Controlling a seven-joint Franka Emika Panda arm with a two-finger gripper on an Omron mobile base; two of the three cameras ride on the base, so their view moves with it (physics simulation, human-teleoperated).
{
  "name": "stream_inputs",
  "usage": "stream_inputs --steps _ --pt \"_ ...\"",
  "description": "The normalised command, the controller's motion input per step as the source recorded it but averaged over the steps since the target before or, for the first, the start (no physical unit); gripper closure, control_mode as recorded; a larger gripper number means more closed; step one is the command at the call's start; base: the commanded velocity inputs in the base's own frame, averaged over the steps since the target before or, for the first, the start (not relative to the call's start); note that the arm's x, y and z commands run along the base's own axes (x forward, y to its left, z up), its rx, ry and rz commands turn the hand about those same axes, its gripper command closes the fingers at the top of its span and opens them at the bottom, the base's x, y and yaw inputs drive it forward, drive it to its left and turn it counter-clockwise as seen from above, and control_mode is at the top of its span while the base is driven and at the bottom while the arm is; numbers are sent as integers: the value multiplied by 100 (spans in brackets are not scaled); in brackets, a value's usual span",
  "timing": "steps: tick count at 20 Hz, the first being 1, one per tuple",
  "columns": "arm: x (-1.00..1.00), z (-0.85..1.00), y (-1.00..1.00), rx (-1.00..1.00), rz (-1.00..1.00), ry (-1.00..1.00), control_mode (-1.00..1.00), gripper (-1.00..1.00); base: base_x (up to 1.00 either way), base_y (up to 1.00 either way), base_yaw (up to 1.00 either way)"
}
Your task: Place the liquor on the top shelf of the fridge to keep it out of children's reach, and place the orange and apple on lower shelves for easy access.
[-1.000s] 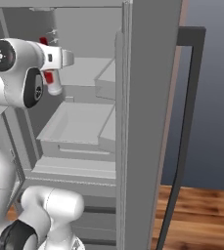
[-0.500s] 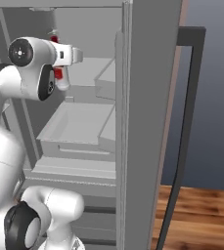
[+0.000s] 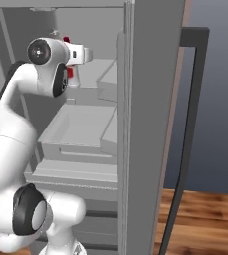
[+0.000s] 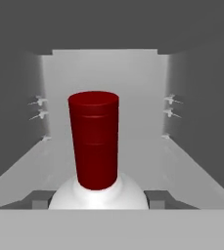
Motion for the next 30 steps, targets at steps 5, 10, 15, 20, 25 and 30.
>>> stream_inputs --steps 5,10,15,20,25,30 --pt "53 -18 -5 0 0 0 -100 100 0 0 0" --pt "52 -18 -5 0 0 0 -100 100 0 0 0" --pt "54 -14 -4 0 0 0 -100 100 0 0 0" --pt "50 -6 0 0 0 0 -100 100 0 0 0" --pt "45 -4 0 0 0 0 -100 100 0 0 0" --pt "10 0 -1 0 0 -12 -100 100 0 0 0"
